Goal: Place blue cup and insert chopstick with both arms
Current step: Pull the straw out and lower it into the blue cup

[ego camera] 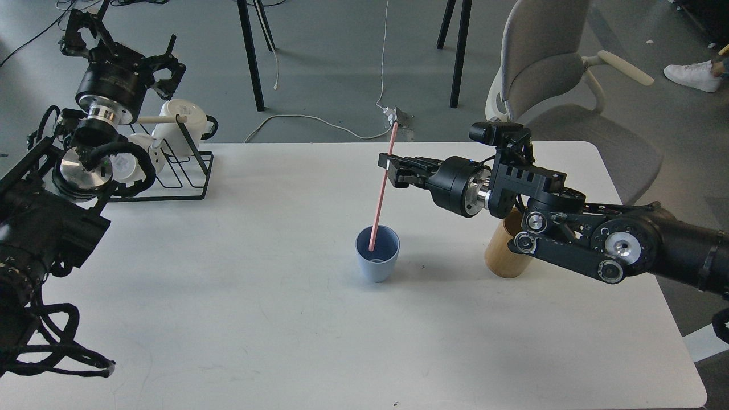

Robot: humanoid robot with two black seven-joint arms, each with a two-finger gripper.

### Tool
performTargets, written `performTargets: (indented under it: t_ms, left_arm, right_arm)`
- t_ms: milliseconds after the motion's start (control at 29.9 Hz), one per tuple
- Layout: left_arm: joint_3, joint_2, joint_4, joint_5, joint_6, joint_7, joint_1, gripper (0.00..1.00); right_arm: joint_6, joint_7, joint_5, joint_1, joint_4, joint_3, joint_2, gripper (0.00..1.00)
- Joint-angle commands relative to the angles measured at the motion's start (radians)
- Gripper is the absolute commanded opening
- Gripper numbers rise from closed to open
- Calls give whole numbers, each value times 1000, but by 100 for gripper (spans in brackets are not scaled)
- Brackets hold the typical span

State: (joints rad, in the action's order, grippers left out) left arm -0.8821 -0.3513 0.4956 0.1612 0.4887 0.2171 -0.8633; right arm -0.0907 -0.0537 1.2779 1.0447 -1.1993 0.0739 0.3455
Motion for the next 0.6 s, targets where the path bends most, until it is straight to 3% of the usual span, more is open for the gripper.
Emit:
performTargets:
  t_ms: [0, 134, 468, 568]
  left_arm:
    - [0, 0, 0, 0, 0, -1, 0, 100]
    - [0, 0, 0, 0, 0, -1, 0, 100]
    - [-1, 0, 0, 0, 0, -1, 0, 100]
    - [0, 0, 0, 0, 0, -1, -3, 100]
  right_arm:
    - [0, 0, 0, -2, 3, -23, -6, 5]
    - [-6, 0, 0, -14, 3, -28, -8, 21]
    - [-9, 0, -2, -21, 1, -20, -5, 37]
    - [-9, -1, -6, -22, -3, -8, 0, 51]
